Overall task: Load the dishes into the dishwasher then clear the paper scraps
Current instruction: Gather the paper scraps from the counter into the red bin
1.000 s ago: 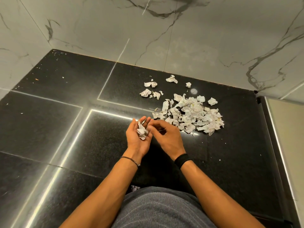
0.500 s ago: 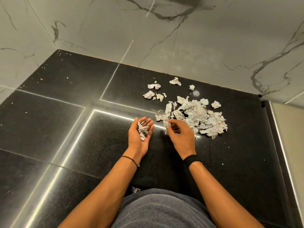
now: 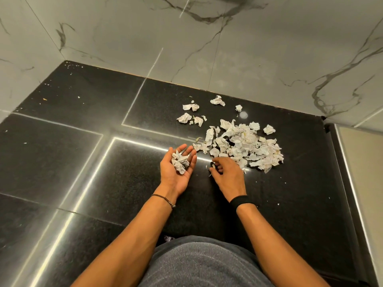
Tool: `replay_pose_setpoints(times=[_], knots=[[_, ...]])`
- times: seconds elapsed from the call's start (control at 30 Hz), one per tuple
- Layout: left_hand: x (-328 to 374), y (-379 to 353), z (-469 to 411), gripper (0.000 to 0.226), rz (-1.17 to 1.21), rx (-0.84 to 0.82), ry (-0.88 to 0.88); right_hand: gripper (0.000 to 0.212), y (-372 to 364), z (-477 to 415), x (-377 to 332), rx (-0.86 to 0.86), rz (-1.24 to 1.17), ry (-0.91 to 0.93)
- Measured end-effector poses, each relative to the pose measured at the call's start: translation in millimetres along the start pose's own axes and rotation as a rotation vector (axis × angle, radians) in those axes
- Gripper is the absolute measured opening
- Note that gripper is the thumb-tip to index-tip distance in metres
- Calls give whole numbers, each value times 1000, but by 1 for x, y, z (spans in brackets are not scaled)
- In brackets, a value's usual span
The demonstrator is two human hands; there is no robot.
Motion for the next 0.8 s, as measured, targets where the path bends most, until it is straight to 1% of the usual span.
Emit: replay_pose_setpoints(times=[0.13,0.2,0.27,0.33,0.4,0.47,0.5,0.57,0.63,0.67,0.73,0.8], knots=[[-3,4,-1,45,-56,-6,-10,12,-1,-1,-2,36,133,107],[-3,5,-3,45,-76,-13,-14,11,1,-3,-3,33,83,53],[-3,2,-3,44,-98,-18,-17,9,5,-4,-9,31,-123,-84],[-6,-1,-4,43,-118,-40,-3,8,12,-4,-24,45,-365,-148],[-11,-5,-2,42,-145,-55,17,10,17,-4,-44,-7,-535,-114],[-16,-7,-3,43,-158,-77,37,11,18,-5,-59,-97,-610,-56],[-17,-8,-3,44,-143,-89,51,11,18,-5,-60,-103,-611,-46],[-16,-9,-2,43,-85,-91,73,10,18,-7,-55,-37,-598,-68],[-12,-7,-3,41,-40,-89,73,11,17,-8,-40,49,-484,-91],[-9,-6,-4,41,-34,-84,61,13,16,-7,-32,50,-400,-96],[-4,-1,-6,42,-36,-60,32,16,8,-3,-21,-25,-255,-98],[0,2,-6,46,-29,-33,9,21,-3,1,-15,-92,-147,-62]])
Point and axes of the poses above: each hand's wrist, its own z-axis away from the middle knuckle, its own y-axis out of the back of the hand, x = y × z, the point moved 1 cm from there along -z, towards the middle knuckle, and after that the axes turned 7 degrees about -y, right-handed, at the moved point
